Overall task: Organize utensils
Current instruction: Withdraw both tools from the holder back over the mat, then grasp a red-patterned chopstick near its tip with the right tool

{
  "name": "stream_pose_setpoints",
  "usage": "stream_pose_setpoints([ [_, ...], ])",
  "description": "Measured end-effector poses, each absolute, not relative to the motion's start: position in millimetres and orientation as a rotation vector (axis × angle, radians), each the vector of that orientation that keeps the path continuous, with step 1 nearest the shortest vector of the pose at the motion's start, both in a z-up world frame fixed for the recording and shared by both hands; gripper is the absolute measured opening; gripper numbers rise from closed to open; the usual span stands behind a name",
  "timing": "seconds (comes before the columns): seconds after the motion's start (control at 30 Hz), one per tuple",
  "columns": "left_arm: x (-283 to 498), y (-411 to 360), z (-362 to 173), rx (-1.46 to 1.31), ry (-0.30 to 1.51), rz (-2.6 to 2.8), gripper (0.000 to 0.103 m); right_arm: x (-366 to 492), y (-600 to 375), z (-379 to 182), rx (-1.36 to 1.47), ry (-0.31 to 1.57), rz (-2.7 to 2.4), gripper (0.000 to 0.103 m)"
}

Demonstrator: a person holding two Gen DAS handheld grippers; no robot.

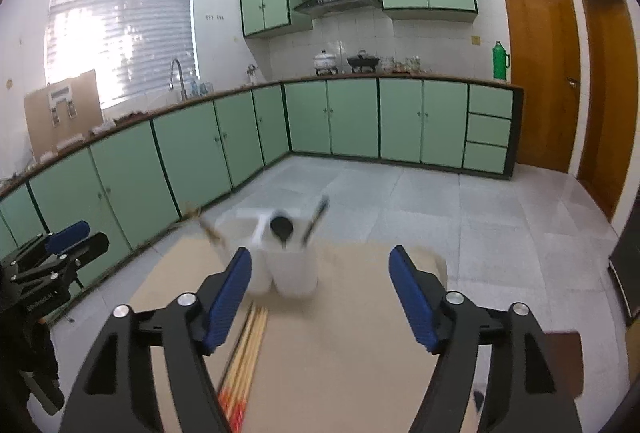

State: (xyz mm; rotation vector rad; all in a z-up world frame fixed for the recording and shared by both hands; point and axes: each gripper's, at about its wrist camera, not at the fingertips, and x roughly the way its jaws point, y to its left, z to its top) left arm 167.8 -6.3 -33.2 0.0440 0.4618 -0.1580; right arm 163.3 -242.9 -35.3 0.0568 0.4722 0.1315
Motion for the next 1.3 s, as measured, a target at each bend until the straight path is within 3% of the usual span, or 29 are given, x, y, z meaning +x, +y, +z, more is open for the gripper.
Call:
stream_pose_setpoints([
  [0.33,132.0,5.4,-138.4,0.098,0.699,-0.135,0.066,114.4,-206.5,-145.4,0.05,0.681,0.156,0.077],
  [0.53,120.1,14.8,-170.4,0.08,0.792,-0.11,0.066,103.4,-183.1,-188.8,0.063,0.799,0.187,0.064],
  [0.77,115.9,15.7,-181.6,0.078,0.827,-0.099,0.066,100.6,-161.4,-203.7,0.035,0.842,0.216,0.053],
  [1.3,119.0,18.2,-182.9,0.05,0.847,-0.097,0.07,107.1,-167.0,-202.1,0.019,0.848,0.176,0.048],
])
